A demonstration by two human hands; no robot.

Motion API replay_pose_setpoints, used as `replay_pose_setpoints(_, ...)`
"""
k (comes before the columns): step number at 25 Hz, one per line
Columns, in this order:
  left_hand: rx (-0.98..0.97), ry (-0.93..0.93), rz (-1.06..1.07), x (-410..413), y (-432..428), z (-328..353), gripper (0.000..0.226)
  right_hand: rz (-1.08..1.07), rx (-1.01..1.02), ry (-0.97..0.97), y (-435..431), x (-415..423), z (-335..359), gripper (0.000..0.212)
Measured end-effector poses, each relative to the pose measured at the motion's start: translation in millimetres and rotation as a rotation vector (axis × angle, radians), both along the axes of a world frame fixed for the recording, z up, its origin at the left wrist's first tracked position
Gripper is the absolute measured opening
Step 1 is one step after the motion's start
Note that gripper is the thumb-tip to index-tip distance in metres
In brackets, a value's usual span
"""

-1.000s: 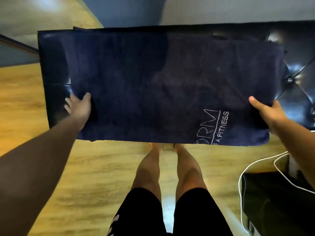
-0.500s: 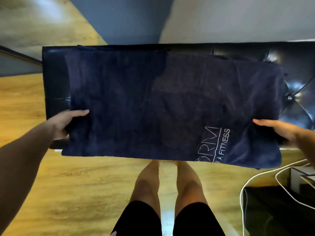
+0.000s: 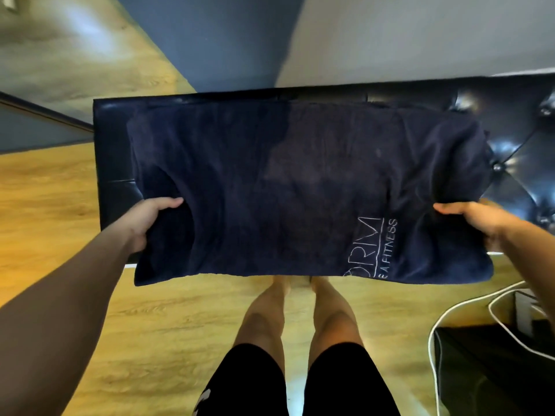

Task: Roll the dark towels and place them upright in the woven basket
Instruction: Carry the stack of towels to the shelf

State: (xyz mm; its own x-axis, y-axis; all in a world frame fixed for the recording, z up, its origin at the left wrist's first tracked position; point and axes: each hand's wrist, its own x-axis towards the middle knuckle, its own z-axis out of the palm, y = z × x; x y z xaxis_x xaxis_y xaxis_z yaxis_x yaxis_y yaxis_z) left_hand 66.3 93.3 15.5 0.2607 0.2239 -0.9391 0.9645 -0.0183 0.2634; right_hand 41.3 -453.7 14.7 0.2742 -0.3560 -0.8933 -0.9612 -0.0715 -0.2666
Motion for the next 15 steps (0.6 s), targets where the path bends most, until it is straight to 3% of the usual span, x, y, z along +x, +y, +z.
replay_pose_setpoints(4,-0.012,-0.087,0.07,-20.5,0.5,56.8,0.033,0.079,-0.147,-0.267,36.6,-0.3,54.4,0.047)
replay_pose_setpoints(6,-0.028,-0.188,0.142,-49.2,-9.0,93.7,0.028,0.234,-0.214,-0.373,51.2,-2.0,90.1,0.05)
replay_pose_setpoints(8,-0.076,-0.234,0.226,-93.7,-19.4,125.3,0.037,0.44,-0.259,-0.465,69.7,2.2,130.1,0.051)
replay_pose_setpoints(11,-0.14,-0.286,0.46,-177.5,-40.9,166.6,0.044,0.788,-0.218,-0.628,108.8,-6.0,184.2,0.038)
replay_pose_setpoints(15,-0.046,-0.322,0.828,-313.3,-80.1,205.1,0.054,1.092,-0.042,-0.746,159.7,-31.5,219.2,0.041)
